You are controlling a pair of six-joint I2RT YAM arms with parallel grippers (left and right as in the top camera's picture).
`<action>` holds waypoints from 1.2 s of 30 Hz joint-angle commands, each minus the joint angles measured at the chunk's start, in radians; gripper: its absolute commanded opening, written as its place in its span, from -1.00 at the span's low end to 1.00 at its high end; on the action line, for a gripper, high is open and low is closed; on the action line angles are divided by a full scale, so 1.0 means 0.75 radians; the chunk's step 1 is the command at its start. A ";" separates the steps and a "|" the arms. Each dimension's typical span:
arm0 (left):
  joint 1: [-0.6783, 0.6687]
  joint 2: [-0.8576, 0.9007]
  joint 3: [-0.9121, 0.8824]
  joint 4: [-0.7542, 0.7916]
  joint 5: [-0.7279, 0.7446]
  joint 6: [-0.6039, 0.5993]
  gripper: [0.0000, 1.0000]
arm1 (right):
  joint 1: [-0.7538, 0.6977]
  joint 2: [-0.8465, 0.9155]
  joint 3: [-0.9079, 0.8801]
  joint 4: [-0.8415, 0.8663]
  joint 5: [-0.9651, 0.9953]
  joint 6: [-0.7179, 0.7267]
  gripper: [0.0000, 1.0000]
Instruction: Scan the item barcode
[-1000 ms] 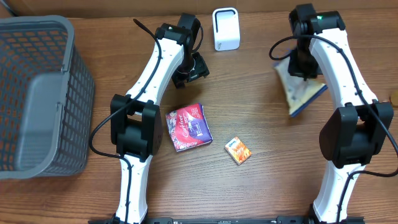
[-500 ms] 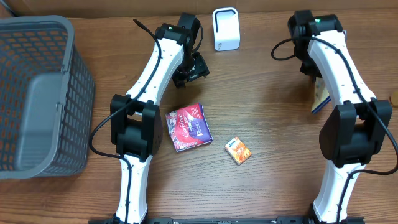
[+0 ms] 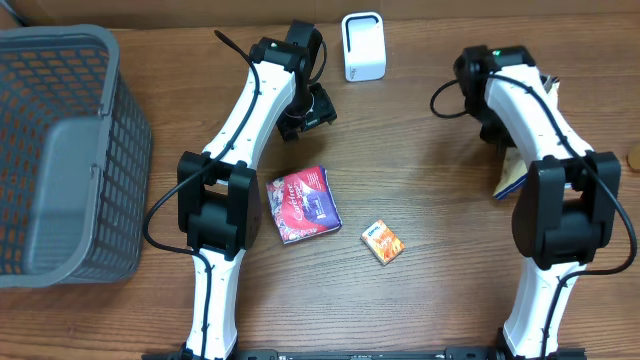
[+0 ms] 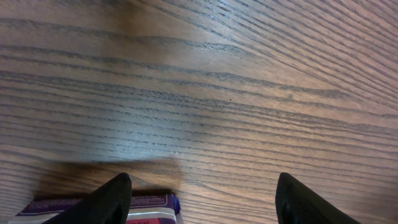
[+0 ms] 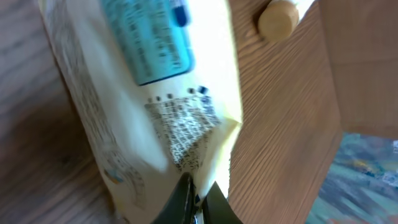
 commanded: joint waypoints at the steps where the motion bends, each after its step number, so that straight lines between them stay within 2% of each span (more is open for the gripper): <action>1: -0.010 -0.018 0.012 0.002 0.010 0.031 0.34 | 0.067 0.004 -0.009 0.011 -0.037 0.024 -0.93; 5: -0.010 -0.018 0.012 0.002 0.010 0.031 0.35 | 0.161 0.004 -0.004 0.017 -0.036 0.023 -0.90; 10: -0.010 -0.018 0.012 0.002 0.010 0.031 0.36 | 0.296 0.004 -0.004 0.048 -0.038 0.013 -0.74; 14: -0.010 -0.018 0.012 0.002 0.010 0.031 0.36 | 0.389 0.004 -0.004 0.052 -0.060 0.014 -0.75; 18: -0.010 -0.018 0.012 0.002 0.010 0.031 0.37 | 0.467 0.004 -0.004 0.082 -0.165 0.013 -0.74; 21: -0.010 -0.018 0.012 0.000 0.010 0.037 0.38 | 0.507 0.004 -0.002 0.133 -0.260 0.013 -0.59; 26: -0.010 -0.018 0.012 -0.001 0.010 0.071 0.40 | 0.493 0.004 0.068 0.144 -0.485 -0.035 -0.58; 27: -0.010 -0.018 0.012 -0.002 0.010 0.071 0.40 | 0.484 0.004 0.094 0.144 -0.526 -0.064 -0.53; 29: -0.010 -0.018 0.012 -0.002 0.010 0.071 0.40 | 0.458 0.003 0.161 0.140 -0.633 -0.136 0.27; 30: -0.010 -0.018 0.012 -0.004 0.010 0.071 0.40 | 0.440 0.001 0.199 0.137 -0.699 -0.172 0.45; 32: -0.010 -0.018 0.012 -0.008 0.009 0.071 0.40 | 0.393 0.001 0.282 0.126 -0.849 -0.241 0.94; 33: -0.010 -0.018 0.012 -0.009 0.009 0.071 0.41 | 0.370 0.001 0.314 0.124 -0.917 -0.274 1.00; 36: -0.010 -0.018 0.012 -0.010 0.009 0.071 0.42 | 0.283 0.001 0.388 0.124 -1.095 -0.395 1.00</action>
